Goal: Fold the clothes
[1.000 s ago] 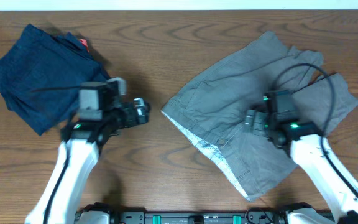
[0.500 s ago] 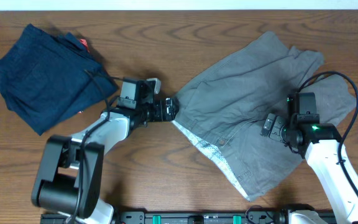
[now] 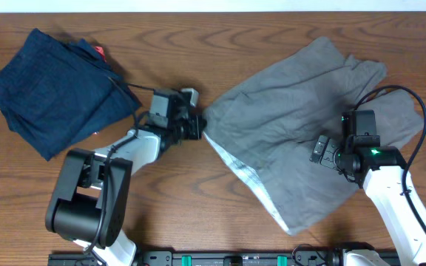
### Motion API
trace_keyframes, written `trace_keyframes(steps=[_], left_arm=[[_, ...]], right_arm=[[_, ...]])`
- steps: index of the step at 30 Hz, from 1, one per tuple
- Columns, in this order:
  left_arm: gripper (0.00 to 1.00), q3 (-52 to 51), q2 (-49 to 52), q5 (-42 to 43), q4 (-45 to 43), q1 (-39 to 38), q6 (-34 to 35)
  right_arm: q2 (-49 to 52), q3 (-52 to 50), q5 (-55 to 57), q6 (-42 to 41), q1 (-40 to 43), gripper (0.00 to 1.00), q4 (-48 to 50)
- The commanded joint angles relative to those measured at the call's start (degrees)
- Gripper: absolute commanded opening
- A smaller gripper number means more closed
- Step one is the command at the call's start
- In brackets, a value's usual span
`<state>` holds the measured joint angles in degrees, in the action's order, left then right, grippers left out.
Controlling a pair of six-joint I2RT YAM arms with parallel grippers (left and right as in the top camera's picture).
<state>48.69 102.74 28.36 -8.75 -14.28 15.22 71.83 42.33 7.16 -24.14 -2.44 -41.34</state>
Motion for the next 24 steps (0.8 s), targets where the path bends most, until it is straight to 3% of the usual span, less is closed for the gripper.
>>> trace_keyframes(steps=[1,4,5,8,9,20,24], left_arm=[[0.06,9.88,-1.33,-5.99,-1.25,4.22,0.13],[0.07,17.53,-1.31,-8.15,-1.18,6.62,0.13],[0.16,19.5,-1.31,-8.11,-1.11,7.23,0.15],[0.86,24.37,-1.4,-8.04,2.99,8.31,0.15],[0.98,25.09,-1.57,-7.85,5.86,8.39,0.15],[0.98,25.33,-2.14,-7.87,56.3,7.28,0.22],[0.98,25.0,-2.14,-8.04,68.35,7.1,9.51]], right_arm=[[-0.59,0.96,0.52,-0.68,0.39,0.99,0.44],[-0.59,0.96,0.02,-0.7,0.39,0.99,1.53],[-0.59,0.96,-0.09,-0.72,0.39,0.99,1.86],[-0.59,0.96,-0.09,-0.72,0.39,0.99,2.82],[-0.59,0.96,-0.07,-0.72,0.39,0.99,2.93],[-0.59,0.96,0.35,-3.3,4.11,0.99,1.99],[-0.59,0.96,0.44,-4.83,7.61,0.99,1.09]])
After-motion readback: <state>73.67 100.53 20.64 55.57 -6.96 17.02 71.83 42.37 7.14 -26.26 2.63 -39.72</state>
